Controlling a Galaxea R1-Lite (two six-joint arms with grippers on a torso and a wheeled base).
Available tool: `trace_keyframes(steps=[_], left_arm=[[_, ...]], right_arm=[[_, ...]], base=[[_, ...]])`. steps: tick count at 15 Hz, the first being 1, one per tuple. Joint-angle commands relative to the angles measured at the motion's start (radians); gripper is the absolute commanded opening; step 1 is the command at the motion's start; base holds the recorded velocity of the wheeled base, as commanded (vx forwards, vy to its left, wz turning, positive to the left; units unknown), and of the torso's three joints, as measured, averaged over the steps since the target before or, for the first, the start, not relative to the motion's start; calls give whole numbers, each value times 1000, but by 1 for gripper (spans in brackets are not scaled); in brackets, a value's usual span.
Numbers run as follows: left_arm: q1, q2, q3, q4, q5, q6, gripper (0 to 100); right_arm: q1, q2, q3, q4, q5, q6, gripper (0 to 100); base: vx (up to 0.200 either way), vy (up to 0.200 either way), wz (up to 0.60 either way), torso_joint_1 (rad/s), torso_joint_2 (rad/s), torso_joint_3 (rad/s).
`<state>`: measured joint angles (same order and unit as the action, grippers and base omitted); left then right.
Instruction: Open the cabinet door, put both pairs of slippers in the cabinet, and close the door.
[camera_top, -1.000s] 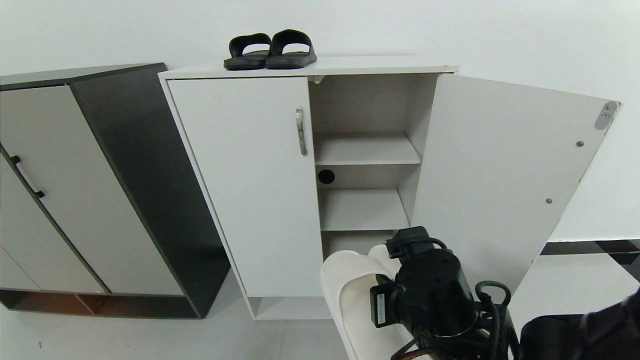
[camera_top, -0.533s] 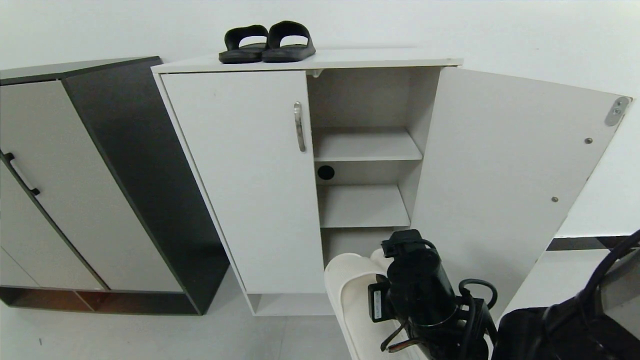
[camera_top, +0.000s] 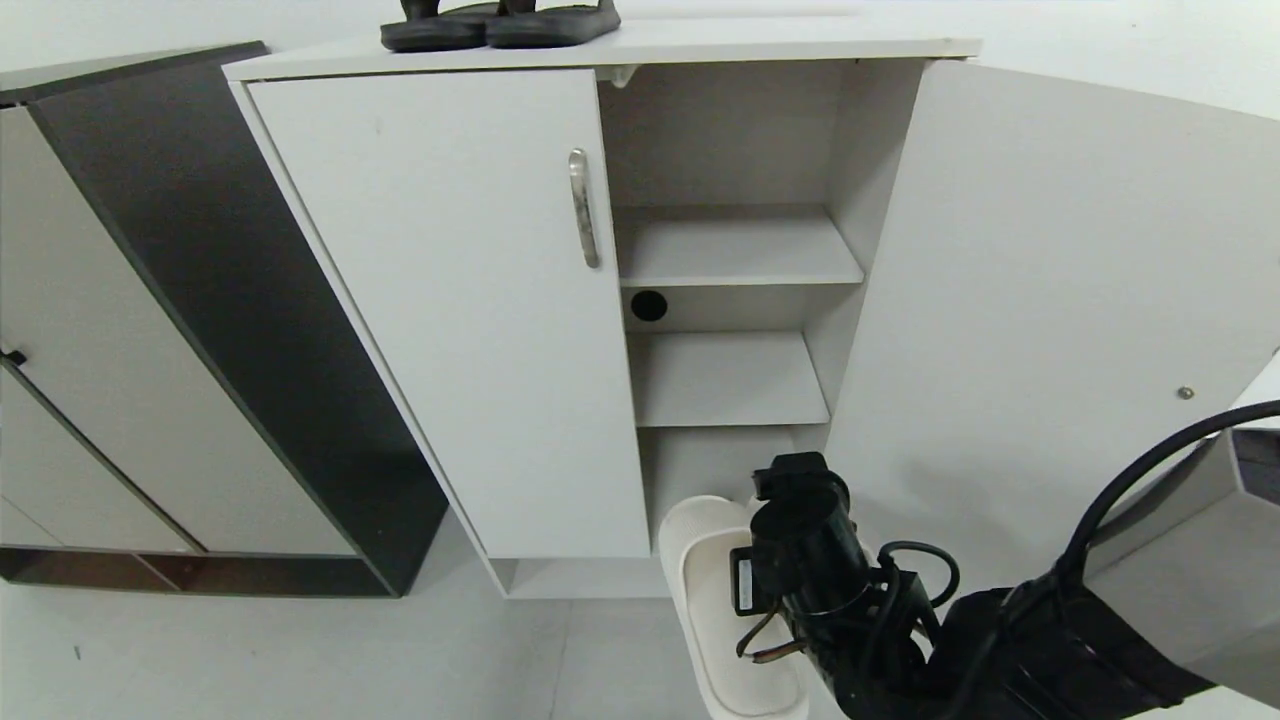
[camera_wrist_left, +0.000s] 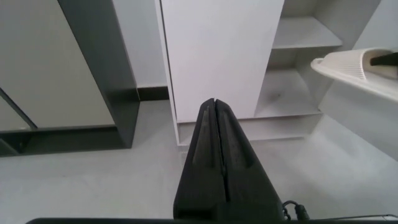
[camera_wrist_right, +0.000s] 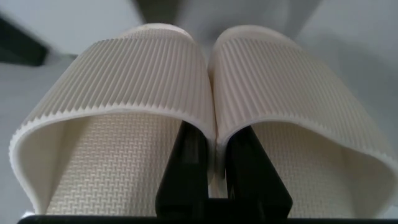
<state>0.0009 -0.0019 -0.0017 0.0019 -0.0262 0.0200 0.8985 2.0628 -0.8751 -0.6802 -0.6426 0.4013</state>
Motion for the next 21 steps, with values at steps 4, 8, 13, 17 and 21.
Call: trace_keyframes(steps=[4,8,13,17,21], left_arm=[[1,2,0,0,0,0,0],[1,2,0,0,2,-2,0],[1,2,0,0,5,-2,0],[1,2,0,0,6,-2,0],[1,2,0,0,5,-2,0]], right_arm=[[11,59,-4,-182,-120,-104,0],[13,154,82,-598,-126,-315,0],[10,155,65,-657,-128,-360,0],[-4,162,70,-763,-128,-421,0],[-7,191,73,-832,-124,-458,0]], base=[[0,0,0,4,4,-194],[0,0,0,4,4,-199],[0,0,0,3,0,-71],[0,0,0,0,0,0],[0,0,0,0,0,0]])
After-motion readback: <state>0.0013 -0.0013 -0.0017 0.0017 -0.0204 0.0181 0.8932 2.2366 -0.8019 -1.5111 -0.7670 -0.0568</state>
